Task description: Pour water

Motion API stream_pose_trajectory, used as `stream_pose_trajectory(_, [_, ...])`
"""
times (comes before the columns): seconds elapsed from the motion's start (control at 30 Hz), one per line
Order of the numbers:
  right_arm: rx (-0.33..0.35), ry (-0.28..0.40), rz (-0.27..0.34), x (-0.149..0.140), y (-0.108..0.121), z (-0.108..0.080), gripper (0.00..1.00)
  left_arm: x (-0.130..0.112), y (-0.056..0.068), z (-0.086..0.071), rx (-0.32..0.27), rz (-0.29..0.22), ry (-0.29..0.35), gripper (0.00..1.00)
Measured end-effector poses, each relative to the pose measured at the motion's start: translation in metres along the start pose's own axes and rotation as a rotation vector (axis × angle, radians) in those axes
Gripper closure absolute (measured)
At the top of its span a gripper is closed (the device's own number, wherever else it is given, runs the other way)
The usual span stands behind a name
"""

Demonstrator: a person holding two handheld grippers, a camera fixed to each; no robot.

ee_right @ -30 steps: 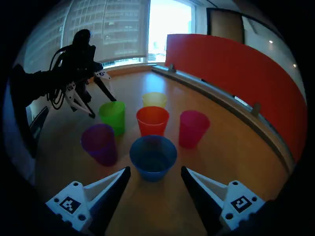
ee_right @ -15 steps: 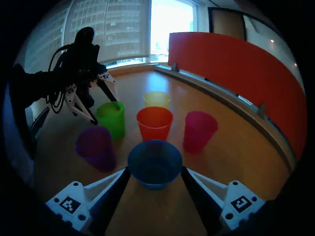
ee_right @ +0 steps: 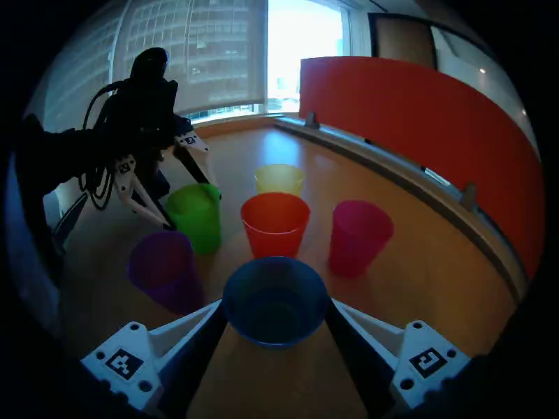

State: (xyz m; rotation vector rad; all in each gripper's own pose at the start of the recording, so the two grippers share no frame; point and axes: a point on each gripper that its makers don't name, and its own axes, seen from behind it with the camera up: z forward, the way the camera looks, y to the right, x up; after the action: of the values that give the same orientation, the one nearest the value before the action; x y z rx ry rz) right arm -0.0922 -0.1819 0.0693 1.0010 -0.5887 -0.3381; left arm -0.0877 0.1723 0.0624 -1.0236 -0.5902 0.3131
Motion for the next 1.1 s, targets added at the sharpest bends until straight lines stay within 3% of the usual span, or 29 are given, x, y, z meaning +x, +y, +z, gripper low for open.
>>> stream_pose_trajectory(0.2, [0.001,0.001,-0.001,0.0002,0.0,0.0012,0.01,-0.0047,0.0028,0.0044,-0.003,0.009,-0.021,0.04])
stream_pose_trajectory(0.47, [0.0,0.001,-0.006,-0.0001,0.0,0.0016,0.01,-0.0073,0.0,0.0076,0.01,0.013,-0.031,0.16])
stream_pose_trajectory(0.77, [-0.005,0.001,0.0,-0.001,0.0008,0.0049,0.01,-0.0055,0.0024,0.006,0.01,0.026,-0.031,0.16])
stream_pose_trajectory(0.93, [-0.002,0.0,-0.003,-0.0006,-0.0006,0.0063,0.09,-0.0022,0.0014,0.0043,0.013,0.02,-0.021,0.16])
stream_pose_trajectory(1.1, [-0.005,0.003,-0.006,-0.0017,-0.0001,0.0049,0.1,0.0004,-0.0003,0.002,0.022,0.015,-0.009,0.16])
